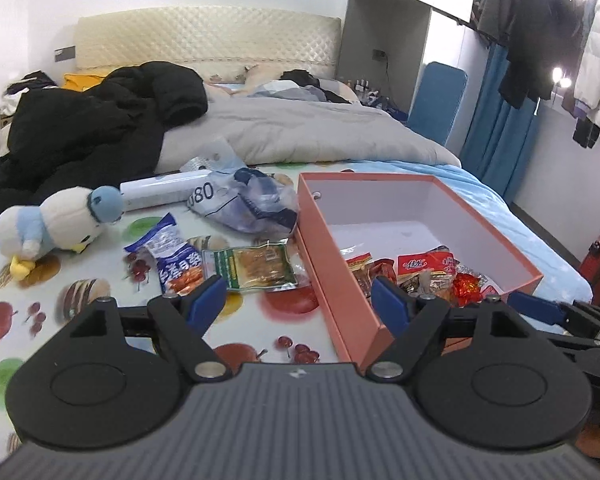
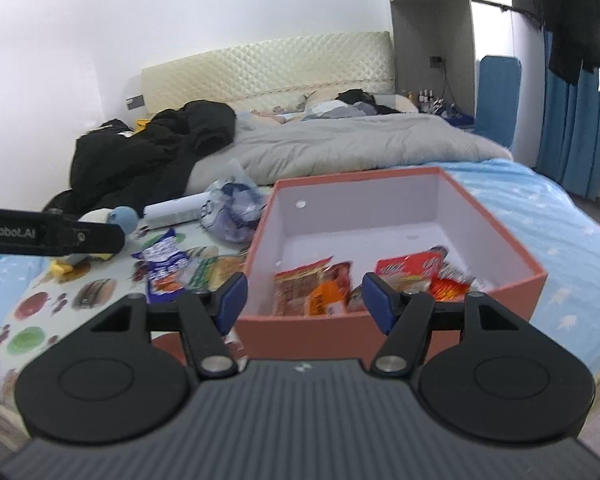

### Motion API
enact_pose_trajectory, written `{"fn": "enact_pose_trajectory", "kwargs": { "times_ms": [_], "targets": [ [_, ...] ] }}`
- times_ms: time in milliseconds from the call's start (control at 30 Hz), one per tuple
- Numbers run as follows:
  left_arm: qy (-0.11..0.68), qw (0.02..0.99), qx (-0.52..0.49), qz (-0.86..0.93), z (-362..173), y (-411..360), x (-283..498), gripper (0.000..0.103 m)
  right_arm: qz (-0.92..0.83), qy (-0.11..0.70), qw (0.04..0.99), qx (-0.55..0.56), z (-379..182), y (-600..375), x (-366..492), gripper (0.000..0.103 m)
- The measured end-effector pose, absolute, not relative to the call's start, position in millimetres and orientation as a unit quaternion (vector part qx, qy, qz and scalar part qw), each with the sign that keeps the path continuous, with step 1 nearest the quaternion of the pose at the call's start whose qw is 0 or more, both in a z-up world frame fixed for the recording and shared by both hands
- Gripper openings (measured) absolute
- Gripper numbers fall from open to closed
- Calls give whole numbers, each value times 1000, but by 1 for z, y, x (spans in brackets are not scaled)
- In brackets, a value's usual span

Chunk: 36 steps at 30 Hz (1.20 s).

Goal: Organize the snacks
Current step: 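Withdraw both open tools from the pink box toward the remaining snacks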

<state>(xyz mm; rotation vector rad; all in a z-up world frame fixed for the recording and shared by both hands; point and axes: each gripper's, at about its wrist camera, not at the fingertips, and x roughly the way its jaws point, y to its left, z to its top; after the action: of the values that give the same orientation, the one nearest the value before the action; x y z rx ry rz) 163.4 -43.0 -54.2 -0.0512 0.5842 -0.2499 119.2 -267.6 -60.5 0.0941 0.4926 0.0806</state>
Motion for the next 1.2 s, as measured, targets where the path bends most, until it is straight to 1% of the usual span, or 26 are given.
{"fn": "enact_pose_trajectory", "kwargs": {
  "times_ms": [200, 400, 500, 700, 800, 900, 1200],
  "targets": [
    [278, 954, -32, -107, -59, -27, 139, 83, 55, 240, 968, 52, -60, -251, 101, 66],
    [286, 953, -47, -87, -71, -9, 122, 83, 60, 240, 967, 56, -62, -237, 84, 66],
    [294, 951, -56, -77, -81, -2, 115, 83, 63, 238, 967, 71, -70, -234, 78, 66],
    [323, 943, -63, -52, -112, 15, 110, 83, 65, 260, 960, 82, -92, -230, 71, 66],
    [330, 940, -75, -38, -125, 27, 119, 83, 77, 257, 960, 75, -93, -221, 75, 66],
    [333, 938, -88, -30, -137, 39, 136, 83, 88, 244, 965, 35, -91, -203, 80, 66],
    [345, 925, -157, -20, -179, 78, 218, 83, 132, 250, 959, -15, -114, -154, 122, 65]
  ]
}}
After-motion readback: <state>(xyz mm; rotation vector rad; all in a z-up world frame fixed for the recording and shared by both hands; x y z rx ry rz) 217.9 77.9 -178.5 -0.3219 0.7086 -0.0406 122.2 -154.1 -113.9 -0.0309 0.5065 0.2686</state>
